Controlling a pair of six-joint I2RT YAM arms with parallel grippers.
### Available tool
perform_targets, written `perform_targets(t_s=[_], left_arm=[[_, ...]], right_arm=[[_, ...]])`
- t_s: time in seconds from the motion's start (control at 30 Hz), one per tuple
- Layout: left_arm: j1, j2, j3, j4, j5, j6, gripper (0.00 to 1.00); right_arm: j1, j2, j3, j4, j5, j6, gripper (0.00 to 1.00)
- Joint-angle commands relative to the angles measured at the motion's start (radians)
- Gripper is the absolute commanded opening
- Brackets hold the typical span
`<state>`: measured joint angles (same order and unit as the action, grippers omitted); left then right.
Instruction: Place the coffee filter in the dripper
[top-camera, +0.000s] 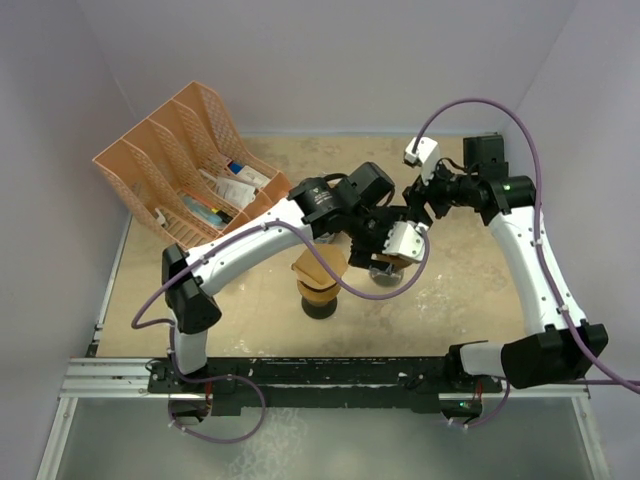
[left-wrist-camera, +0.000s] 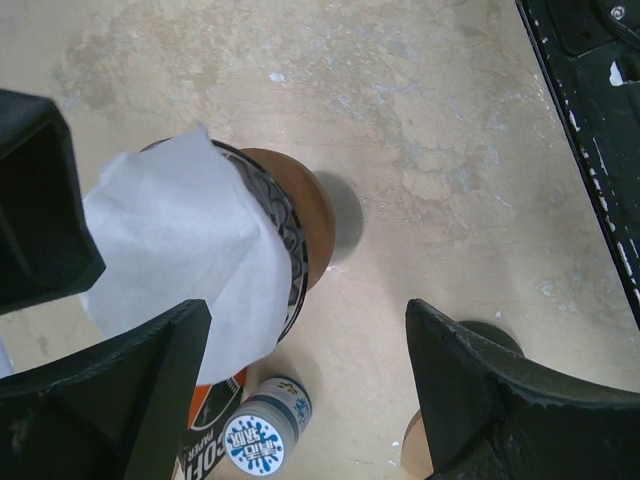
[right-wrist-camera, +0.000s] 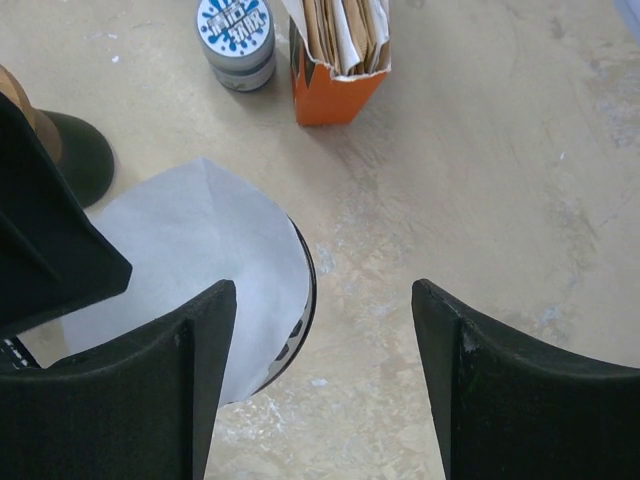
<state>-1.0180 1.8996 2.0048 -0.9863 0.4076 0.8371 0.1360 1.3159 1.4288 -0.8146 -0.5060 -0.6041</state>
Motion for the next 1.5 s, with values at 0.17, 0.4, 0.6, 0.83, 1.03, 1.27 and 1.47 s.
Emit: perform_targets(t_s=[0.17, 0.4, 0.6, 0.83, 1.03, 1.27, 1.47], left_arm=[[0.061, -0.110, 0.028, 0.029, 0.034, -0.062, 0.80], [0.118, -0.163, -0.025, 0.072, 0.066, -0.091, 0.80], [0.165, -0.196, -0.040, 0.110, 0.082, -0.130, 0.81], [0.200, -0.231, -0.061, 0.140, 0.073, -0.166, 0.82], [0.229, -0.264, -0.102, 0.178, 0.067, -0.196, 0.82], [0.276, -0.304, -0.143, 0.245, 0.061, -0.258, 0.83], [0.319, -0.332, -0.171, 0.304, 0.043, -0.314, 0.84]], right_arm=[[-0.006, -0.019, 0.097, 0.028, -0.043, 0.048, 0.76], [-0.006, -0.004, 0.128, 0.056, -0.039, 0.083, 0.80], [-0.006, -0.005, 0.148, 0.077, -0.030, 0.107, 0.82], [-0.006, -0.010, 0.161, 0.092, -0.023, 0.118, 0.82], [-0.006, -0.016, 0.148, 0.103, -0.023, 0.120, 0.82], [-0.006, -0.021, 0.149, 0.112, -0.020, 0.126, 0.83], [-0.006, -0.021, 0.151, 0.145, 0.012, 0.148, 0.83]])
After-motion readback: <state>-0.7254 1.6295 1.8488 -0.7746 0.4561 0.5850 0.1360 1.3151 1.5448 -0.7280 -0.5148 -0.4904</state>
